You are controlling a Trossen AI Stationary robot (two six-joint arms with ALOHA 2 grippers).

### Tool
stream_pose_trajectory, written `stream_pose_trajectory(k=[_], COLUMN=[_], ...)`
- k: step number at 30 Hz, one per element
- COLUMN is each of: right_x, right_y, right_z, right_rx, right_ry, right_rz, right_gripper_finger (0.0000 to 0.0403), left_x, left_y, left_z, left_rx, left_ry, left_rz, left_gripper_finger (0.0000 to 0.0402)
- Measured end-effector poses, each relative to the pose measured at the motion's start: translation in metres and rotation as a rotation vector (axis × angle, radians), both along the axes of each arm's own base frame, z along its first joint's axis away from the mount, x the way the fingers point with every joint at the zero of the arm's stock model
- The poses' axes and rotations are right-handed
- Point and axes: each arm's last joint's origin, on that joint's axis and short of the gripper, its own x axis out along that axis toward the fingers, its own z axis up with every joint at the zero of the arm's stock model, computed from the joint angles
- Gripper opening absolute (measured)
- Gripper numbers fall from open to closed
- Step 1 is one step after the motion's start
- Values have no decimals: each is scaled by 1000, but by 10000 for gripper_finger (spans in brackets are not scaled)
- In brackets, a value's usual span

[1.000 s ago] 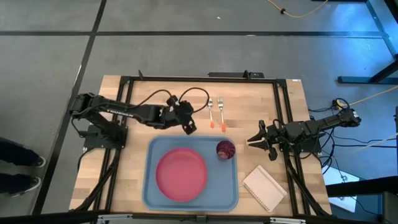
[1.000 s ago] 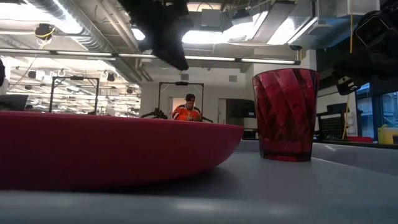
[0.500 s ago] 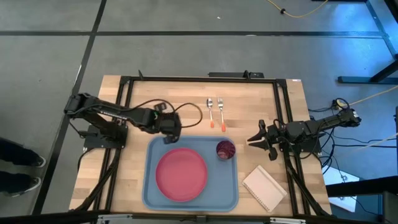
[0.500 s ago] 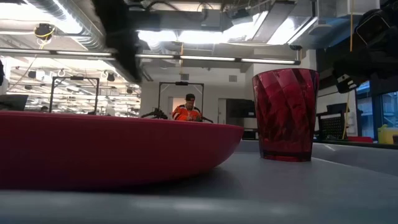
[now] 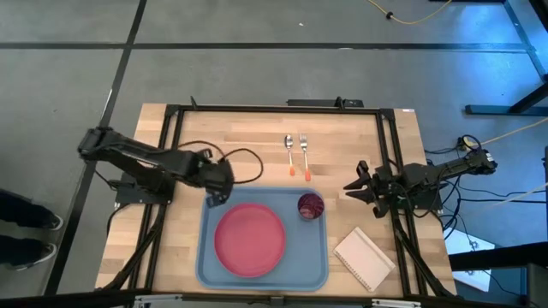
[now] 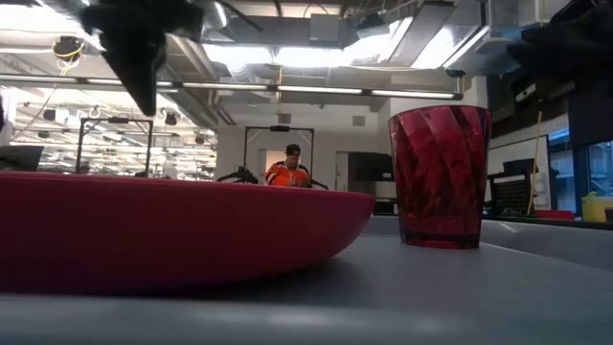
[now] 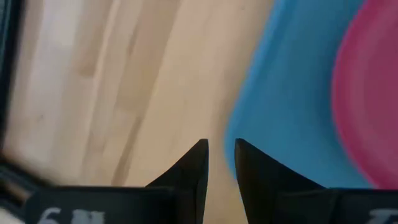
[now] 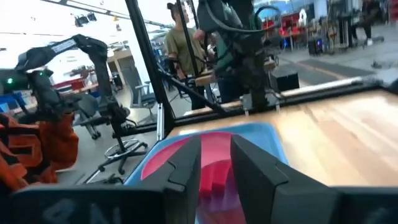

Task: Pick and place plate/cup/fork/spoon on tray
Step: Put the white orange fork on the right side of the pink plate

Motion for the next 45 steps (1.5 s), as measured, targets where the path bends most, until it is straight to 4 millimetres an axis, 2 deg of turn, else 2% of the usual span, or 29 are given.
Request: stream_pose_trajectory(k=[5, 12, 19, 22, 25, 31, 45], right_x=[0, -1, -2, -2, -2, -2, -5], right_y=[0, 0, -1, -1, -1, -1, -2], right_z=[2, 8, 11, 12, 12, 12, 22], right_rx=[-30, -46, -128, -133, -133, -128, -193], right_ry=[-22, -93, -146, -151, -151, -150, -278], right_rz=[-4, -12, -30, -32, -32, -31, -63], right_gripper_finger=[91, 91, 91, 91, 91, 91, 91], left_x=[-37, -86, -105, -110, -113, -115, -114], left_y=[-8, -2, 6, 11, 16, 25, 47], left_z=[4, -19, -48, -58, -73, -87, -95], left_rx=[-20, -119, -152, -117, -96, -19, 118], left_ry=[-250, -649, -1030, -1159, -1215, -1370, -1299], left_rz=[-67, -230, -417, -407, -376, -389, -295], left_gripper_finger=[71, 71, 71, 71, 71, 71, 71])
